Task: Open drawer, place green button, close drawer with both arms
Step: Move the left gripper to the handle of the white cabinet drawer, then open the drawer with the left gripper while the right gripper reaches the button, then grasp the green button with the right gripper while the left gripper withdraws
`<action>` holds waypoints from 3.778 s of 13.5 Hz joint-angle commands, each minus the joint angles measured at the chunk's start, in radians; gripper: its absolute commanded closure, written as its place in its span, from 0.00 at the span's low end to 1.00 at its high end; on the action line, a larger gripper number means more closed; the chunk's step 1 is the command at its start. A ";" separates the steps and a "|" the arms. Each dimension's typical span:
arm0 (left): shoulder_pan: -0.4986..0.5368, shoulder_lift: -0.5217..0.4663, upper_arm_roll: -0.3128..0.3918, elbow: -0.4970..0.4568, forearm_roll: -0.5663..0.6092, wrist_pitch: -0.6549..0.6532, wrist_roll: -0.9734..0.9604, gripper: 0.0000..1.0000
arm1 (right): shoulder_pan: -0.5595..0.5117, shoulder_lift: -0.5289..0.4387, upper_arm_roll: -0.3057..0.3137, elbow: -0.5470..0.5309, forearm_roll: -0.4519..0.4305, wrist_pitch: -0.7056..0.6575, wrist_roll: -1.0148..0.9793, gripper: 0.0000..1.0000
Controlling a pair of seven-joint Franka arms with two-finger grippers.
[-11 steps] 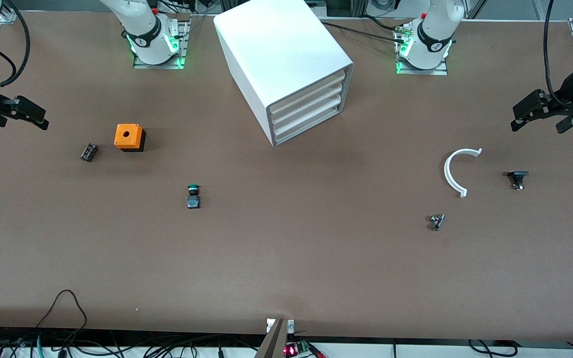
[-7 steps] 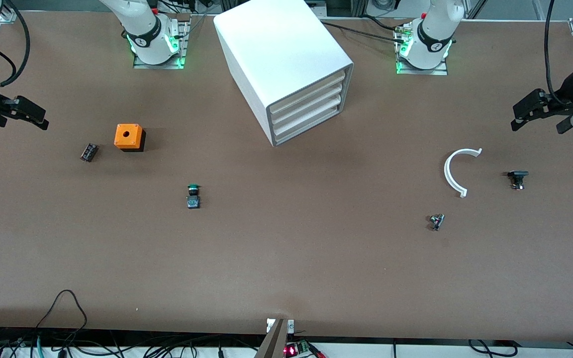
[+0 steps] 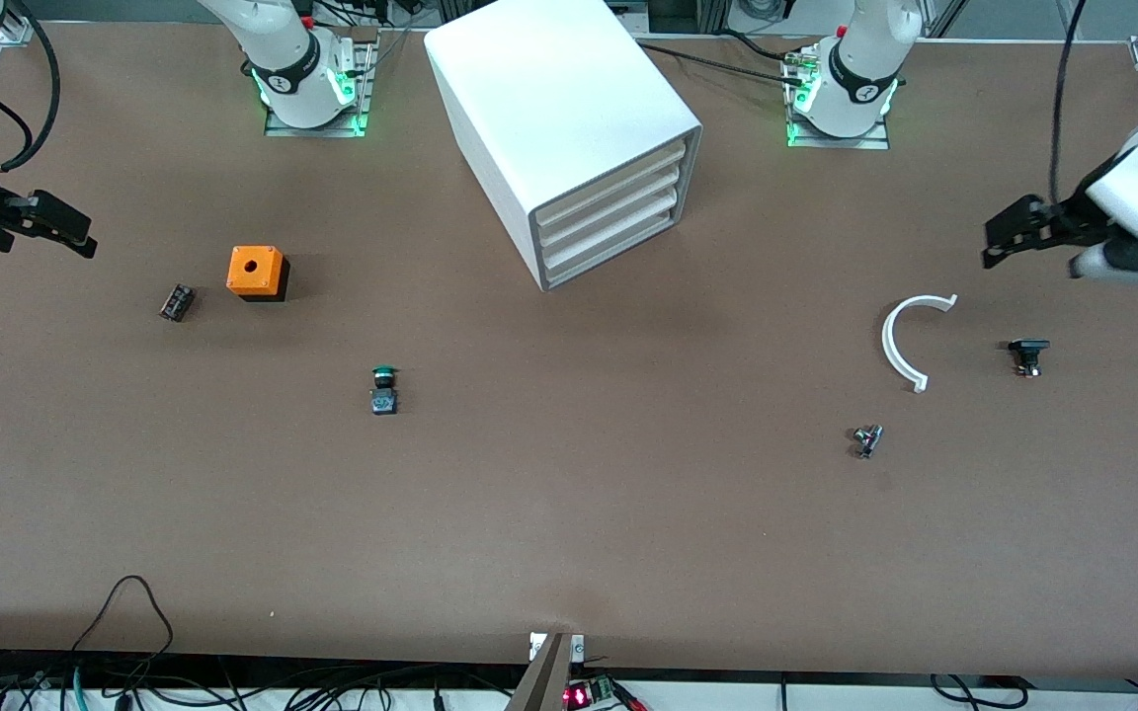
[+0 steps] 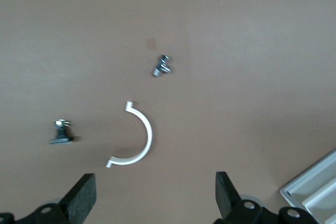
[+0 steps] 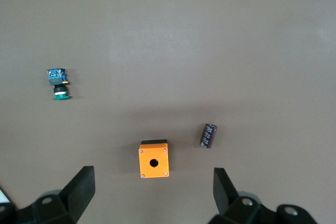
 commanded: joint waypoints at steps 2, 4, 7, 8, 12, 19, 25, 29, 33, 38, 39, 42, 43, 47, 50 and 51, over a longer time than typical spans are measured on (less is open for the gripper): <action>-0.006 0.083 -0.057 -0.144 -0.174 0.004 0.069 0.00 | -0.004 0.008 0.009 0.015 0.019 -0.009 -0.010 0.00; -0.009 0.156 -0.076 -0.213 -0.380 0.044 0.069 0.00 | -0.002 0.016 0.009 0.016 0.019 -0.004 -0.009 0.00; -0.038 0.279 -0.139 -0.264 -0.498 0.160 0.071 0.00 | -0.001 0.045 0.009 0.022 0.017 0.010 -0.010 0.00; -0.079 0.333 -0.142 -0.268 -0.549 0.194 0.071 0.00 | 0.009 0.071 0.009 0.028 0.016 0.013 -0.007 0.00; -0.205 0.456 -0.151 -0.304 -0.618 0.360 0.069 0.00 | 0.018 0.133 0.010 0.047 0.019 0.010 -0.012 0.00; -0.215 0.481 -0.243 -0.438 -0.939 0.371 0.184 0.00 | 0.126 0.295 0.009 0.051 0.020 0.129 0.000 0.00; -0.215 0.481 -0.321 -0.500 -0.999 0.403 0.189 0.23 | 0.212 0.435 0.010 0.051 0.100 0.238 0.019 0.00; -0.204 0.481 -0.270 -0.489 -0.974 0.424 0.351 1.00 | 0.303 0.516 0.010 0.051 0.098 0.358 0.017 0.00; -0.172 0.478 -0.130 -0.428 -0.973 0.427 0.368 1.00 | 0.337 0.623 0.047 0.056 0.095 0.465 -0.017 0.00; -0.158 0.452 -0.099 -0.394 -0.974 0.469 0.368 0.04 | 0.340 0.708 0.048 0.053 0.098 0.556 -0.046 0.00; -0.147 0.430 -0.099 -0.394 -0.973 0.469 0.368 0.00 | 0.338 0.709 0.048 0.053 0.098 0.556 -0.046 0.00; -0.120 0.350 -0.088 -0.382 -0.968 0.478 0.357 0.00 | 0.338 0.734 0.048 0.055 0.101 0.579 -0.030 0.01; -0.102 0.326 -0.084 -0.379 -0.929 0.495 0.362 0.00 | 0.338 0.740 0.048 0.055 0.103 0.586 -0.030 0.04; -0.008 0.150 -0.062 -0.295 -0.461 0.499 0.362 0.00 | 0.337 0.752 0.048 0.056 0.115 0.587 -0.029 0.15; 0.050 0.044 -0.052 -0.265 -0.324 0.448 0.367 0.00 | 0.337 0.762 0.048 0.055 0.118 0.605 -0.027 0.31; 0.063 0.002 -0.044 -0.250 -0.214 0.370 0.364 0.00 | 0.337 0.762 0.048 0.055 0.117 0.605 -0.029 0.38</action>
